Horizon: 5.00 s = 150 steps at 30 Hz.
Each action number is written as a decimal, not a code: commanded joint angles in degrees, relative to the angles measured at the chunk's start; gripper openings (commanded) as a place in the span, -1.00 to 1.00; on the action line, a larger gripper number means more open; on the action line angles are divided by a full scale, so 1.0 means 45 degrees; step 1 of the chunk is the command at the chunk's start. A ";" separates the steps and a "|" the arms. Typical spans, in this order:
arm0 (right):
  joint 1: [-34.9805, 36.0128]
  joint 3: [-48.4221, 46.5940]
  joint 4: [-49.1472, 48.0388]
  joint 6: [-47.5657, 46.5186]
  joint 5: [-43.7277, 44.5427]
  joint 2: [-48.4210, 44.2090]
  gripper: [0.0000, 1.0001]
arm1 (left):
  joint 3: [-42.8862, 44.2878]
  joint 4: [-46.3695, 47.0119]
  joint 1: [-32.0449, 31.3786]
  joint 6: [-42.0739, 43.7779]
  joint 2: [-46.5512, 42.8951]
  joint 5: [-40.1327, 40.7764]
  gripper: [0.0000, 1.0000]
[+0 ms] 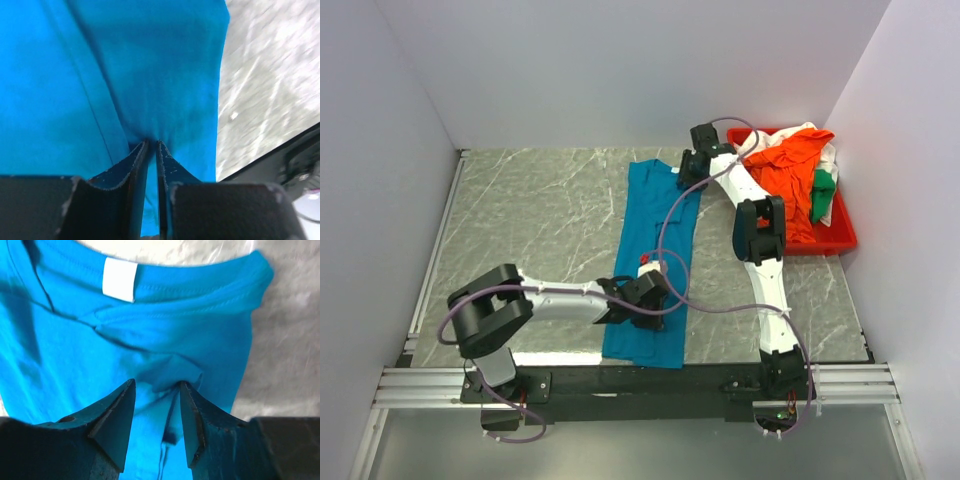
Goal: Fold and stack the t-shirts
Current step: Fold the tshirt
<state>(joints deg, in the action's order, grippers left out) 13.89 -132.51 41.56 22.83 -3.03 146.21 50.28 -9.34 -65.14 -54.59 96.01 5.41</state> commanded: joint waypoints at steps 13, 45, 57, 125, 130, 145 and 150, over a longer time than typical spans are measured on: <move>-0.0665 -0.0748 -0.0644 -0.0347 -0.1183 -0.0812 0.13 | 0.0745 -0.0150 0.0609 0.0217 0.0718 -0.1631 -0.62; 0.1366 0.4784 -0.0937 0.1060 0.0947 -0.2748 -0.07 | -0.0528 -0.0482 0.0939 0.0002 -0.3345 -0.1454 -0.33; 0.0703 -0.1020 0.1155 0.0220 0.0810 0.0671 -0.01 | -0.0491 -0.0737 0.5490 0.0763 -0.3992 -0.3212 -0.28; 0.7128 2.6537 -0.5414 0.7898 -0.1808 -2.1042 -0.90 | -0.4396 -0.1107 0.3033 0.0082 -0.4907 -0.2022 -0.99; 0.7147 2.6088 -0.3146 0.7271 -0.1612 -2.2703 -0.95 | -0.4552 -0.1439 0.1939 -0.0778 -0.5513 -0.1847 -0.99; 0.7089 2.3336 -0.1519 0.6295 -0.0621 -2.3510 -1.00 | -0.2390 -0.2299 0.1702 -0.0820 -0.5907 -0.1222 -0.99; 0.5998 2.1443 -0.3100 0.5143 0.0068 -2.0972 -1.00 | -0.0496 -0.2006 0.3183 0.0039 -0.4698 -0.1222 -0.99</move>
<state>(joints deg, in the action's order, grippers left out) 43.57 -30.96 33.98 50.06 -6.70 47.53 42.41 -19.99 -54.00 -57.93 72.58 -1.61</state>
